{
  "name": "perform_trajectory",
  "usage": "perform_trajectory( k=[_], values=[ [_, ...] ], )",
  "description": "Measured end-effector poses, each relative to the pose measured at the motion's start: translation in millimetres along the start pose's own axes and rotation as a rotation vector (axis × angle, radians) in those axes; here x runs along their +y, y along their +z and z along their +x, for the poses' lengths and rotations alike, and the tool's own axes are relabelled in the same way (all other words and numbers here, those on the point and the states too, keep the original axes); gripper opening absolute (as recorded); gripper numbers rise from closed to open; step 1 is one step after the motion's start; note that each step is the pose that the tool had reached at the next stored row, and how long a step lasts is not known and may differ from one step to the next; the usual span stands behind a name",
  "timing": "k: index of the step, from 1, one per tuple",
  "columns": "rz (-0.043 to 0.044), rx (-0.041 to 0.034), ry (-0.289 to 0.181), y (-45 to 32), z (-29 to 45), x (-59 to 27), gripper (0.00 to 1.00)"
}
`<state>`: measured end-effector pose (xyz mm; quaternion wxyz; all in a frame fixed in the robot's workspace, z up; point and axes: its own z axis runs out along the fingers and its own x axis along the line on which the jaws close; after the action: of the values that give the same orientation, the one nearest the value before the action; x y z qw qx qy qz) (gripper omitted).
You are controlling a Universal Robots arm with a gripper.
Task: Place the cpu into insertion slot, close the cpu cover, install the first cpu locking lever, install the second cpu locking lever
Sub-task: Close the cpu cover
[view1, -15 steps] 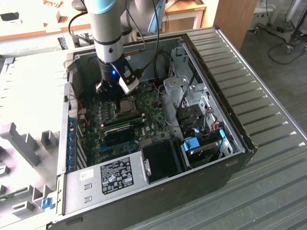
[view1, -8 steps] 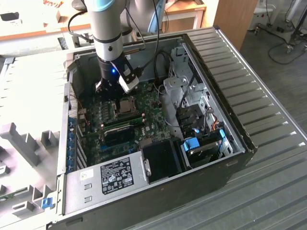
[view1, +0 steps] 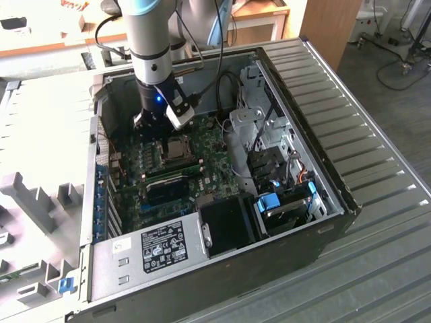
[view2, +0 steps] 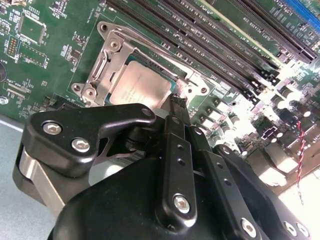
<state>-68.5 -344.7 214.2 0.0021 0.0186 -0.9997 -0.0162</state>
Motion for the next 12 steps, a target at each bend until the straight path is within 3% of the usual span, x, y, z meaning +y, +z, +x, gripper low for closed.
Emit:
perform_trajectory(
  k=[12],
  values=[
    [-0.0003, -0.0002, 0.0, 0.8, 3.2, 0.3, 0.11]
  ],
)
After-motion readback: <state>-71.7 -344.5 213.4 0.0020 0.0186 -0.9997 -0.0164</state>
